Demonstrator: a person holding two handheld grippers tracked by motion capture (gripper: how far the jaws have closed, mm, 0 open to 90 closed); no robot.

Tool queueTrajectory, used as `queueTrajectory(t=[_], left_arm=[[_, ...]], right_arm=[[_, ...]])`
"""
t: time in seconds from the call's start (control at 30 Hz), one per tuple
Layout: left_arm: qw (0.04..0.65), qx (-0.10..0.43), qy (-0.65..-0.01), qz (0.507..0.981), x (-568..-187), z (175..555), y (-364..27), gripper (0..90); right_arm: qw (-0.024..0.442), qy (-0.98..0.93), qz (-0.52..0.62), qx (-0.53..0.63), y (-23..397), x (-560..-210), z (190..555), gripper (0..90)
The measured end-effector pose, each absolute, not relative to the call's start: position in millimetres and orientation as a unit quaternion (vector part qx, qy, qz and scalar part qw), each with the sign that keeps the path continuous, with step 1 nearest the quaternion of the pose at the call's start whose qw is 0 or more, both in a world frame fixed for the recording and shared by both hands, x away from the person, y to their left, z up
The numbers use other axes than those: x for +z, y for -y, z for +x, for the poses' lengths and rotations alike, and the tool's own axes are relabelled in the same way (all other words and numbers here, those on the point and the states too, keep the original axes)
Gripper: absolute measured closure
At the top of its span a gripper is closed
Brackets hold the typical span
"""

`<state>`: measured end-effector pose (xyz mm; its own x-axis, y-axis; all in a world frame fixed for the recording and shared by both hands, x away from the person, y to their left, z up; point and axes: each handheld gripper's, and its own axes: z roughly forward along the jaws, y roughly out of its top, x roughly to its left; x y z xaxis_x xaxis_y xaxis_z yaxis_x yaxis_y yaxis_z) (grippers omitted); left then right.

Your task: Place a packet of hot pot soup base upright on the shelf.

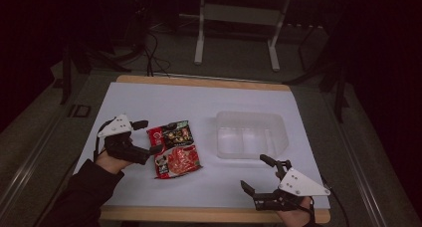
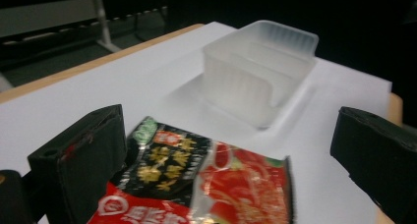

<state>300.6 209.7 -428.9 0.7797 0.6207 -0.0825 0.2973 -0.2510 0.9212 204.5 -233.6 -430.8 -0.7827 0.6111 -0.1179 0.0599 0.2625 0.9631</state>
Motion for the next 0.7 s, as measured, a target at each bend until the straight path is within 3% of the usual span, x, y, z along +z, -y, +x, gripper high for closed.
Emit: queueTrajectory(t=[0.37,0.43,0.7], left_arm=[[0.516,0.165,-0.313,0.78,-446.6,334.2,-212.8,6.0],[0.515,0.169,-0.314,0.78,-449.1,336.4,-214.0,13.3],[0.488,0.169,-0.336,0.787,-478.0,362.7,-221.9,24.4]], right_arm=[[0.241,-0.755,0.225,0.567,234.5,-431.5,205.5,9.6],[0.241,-0.754,0.225,0.568,234.6,-431.4,205.4,9.6],[0.239,-0.754,0.225,0.569,234.2,-431.1,204.5,10.0]])
